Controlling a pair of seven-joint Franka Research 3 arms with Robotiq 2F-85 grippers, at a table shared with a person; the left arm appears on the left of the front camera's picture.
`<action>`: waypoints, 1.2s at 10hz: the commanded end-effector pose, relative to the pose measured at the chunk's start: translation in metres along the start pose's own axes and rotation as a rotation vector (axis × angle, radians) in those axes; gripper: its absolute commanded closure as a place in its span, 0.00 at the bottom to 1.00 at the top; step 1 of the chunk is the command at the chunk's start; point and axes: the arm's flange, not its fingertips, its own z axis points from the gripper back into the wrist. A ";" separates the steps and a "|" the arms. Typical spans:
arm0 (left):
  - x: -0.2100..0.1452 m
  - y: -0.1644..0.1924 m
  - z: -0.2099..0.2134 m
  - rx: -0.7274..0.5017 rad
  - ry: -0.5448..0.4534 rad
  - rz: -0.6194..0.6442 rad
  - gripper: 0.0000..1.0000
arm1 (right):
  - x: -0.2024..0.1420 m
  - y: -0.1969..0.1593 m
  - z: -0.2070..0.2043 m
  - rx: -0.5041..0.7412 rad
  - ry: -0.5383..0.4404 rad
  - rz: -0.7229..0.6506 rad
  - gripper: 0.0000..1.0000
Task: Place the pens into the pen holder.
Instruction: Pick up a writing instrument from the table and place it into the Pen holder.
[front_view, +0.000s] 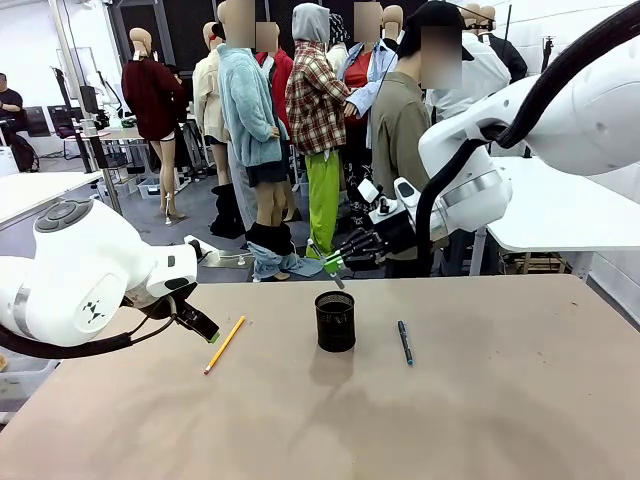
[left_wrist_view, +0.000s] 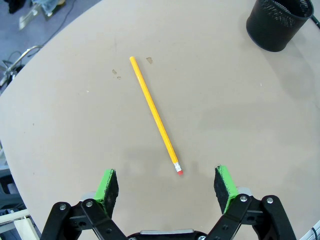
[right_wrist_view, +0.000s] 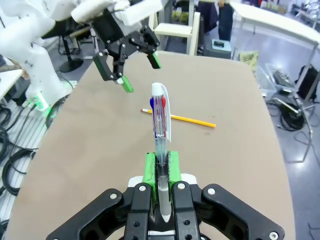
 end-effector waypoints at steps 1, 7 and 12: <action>-0.001 0.001 0.001 0.000 -0.001 0.004 0.00 | -0.007 -0.014 -0.003 0.014 -0.049 0.003 1.00; -0.001 0.001 0.001 0.000 -0.001 0.004 0.00 | -0.024 -0.029 -0.017 0.067 -0.073 -0.016 1.00; -0.001 0.001 0.001 0.000 -0.001 0.004 0.00 | -0.023 -0.021 -0.013 0.072 -0.081 -0.005 0.14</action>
